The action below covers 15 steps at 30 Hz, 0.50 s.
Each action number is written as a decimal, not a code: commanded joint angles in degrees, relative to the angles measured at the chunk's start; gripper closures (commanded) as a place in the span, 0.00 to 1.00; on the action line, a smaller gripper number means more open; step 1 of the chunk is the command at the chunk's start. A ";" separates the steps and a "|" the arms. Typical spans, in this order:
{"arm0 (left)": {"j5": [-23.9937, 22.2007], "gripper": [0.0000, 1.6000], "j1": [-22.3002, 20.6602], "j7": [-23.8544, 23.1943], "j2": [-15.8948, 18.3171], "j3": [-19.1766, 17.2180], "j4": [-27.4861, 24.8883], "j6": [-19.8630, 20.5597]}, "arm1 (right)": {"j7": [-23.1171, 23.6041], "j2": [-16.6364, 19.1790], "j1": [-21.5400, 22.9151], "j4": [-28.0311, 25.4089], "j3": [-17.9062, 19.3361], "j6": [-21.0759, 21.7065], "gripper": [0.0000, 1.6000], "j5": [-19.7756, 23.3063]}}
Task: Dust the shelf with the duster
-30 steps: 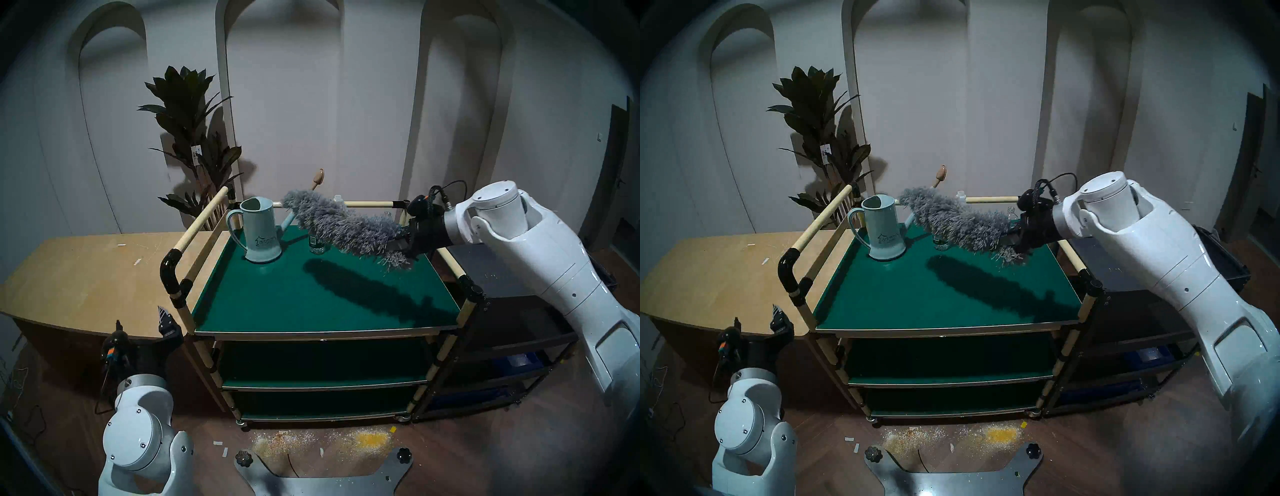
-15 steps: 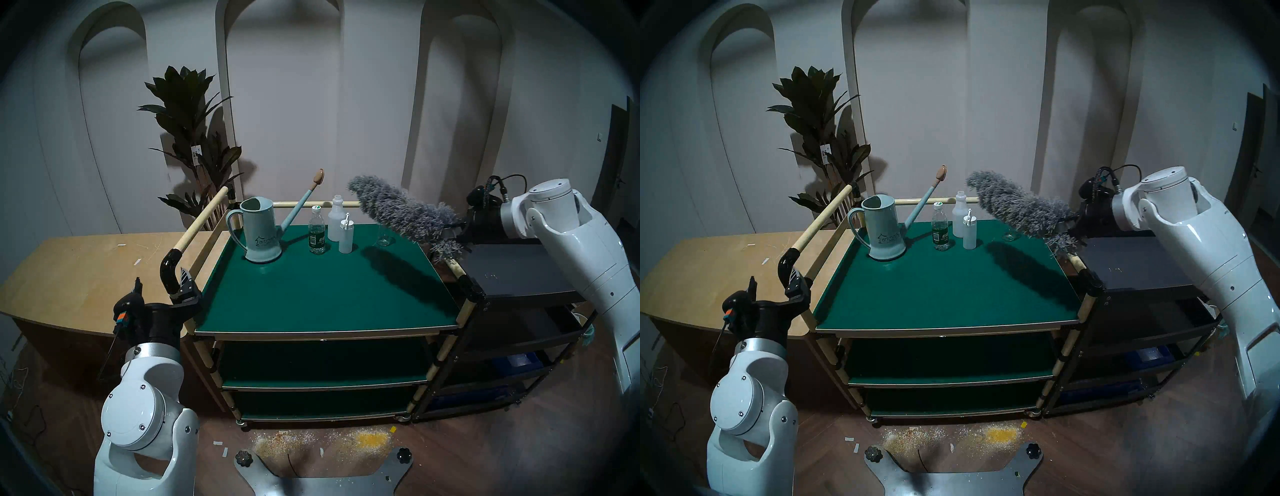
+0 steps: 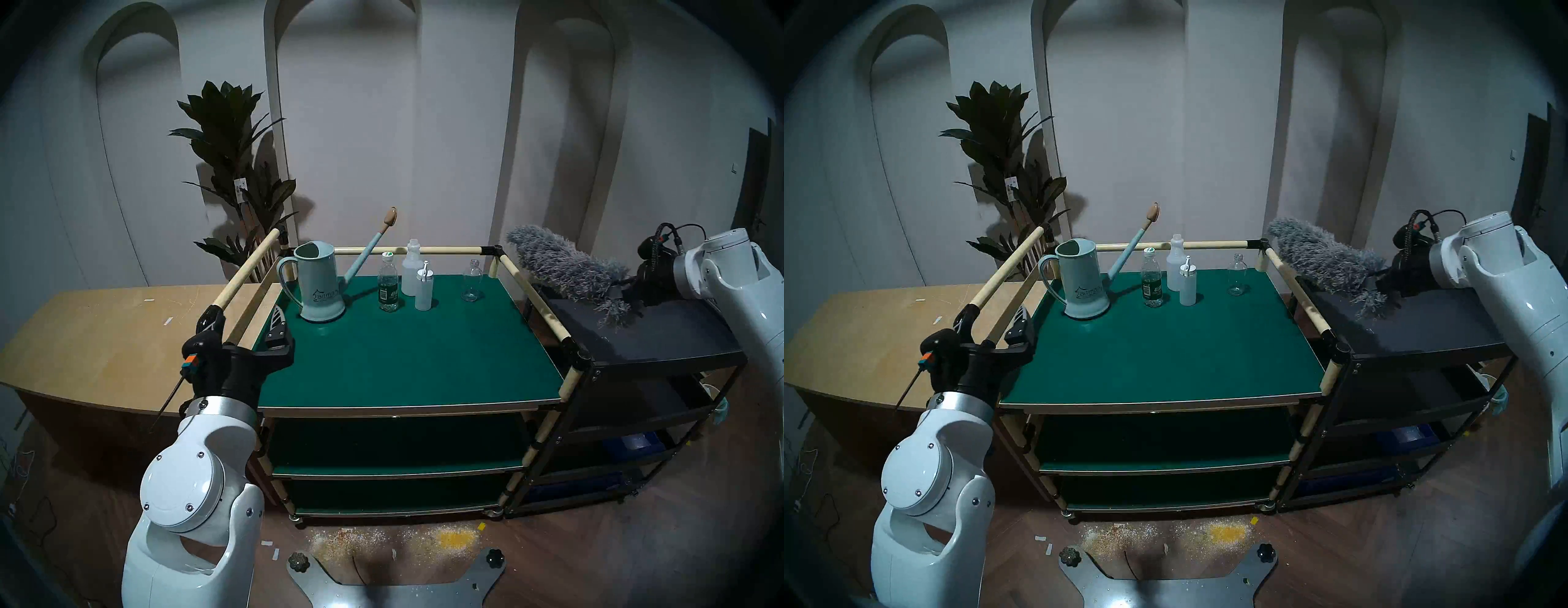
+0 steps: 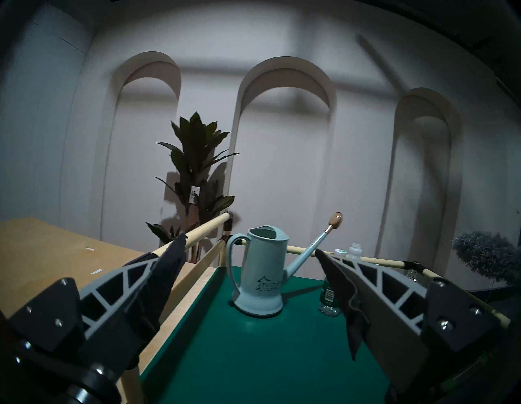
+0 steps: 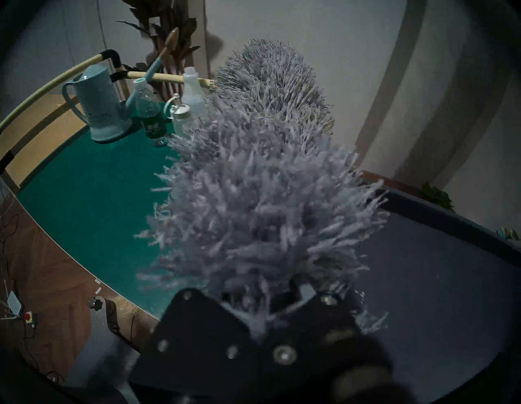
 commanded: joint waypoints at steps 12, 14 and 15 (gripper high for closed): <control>0.99 0.00 -9.20 -6.94 5.00 2.08 4.80 2.20 | -0.21 6.32 -11.17 2.43 2.24 4.95 1.00 4.50; 1.11 0.00 -10.06 -7.68 5.44 2.30 5.87 2.42 | -0.21 6.39 -12.32 2.44 2.33 4.95 1.00 5.13; 1.17 0.00 -10.56 -8.13 5.67 2.41 6.43 2.54 | -0.26 6.50 -12.93 2.38 2.45 4.95 1.00 5.47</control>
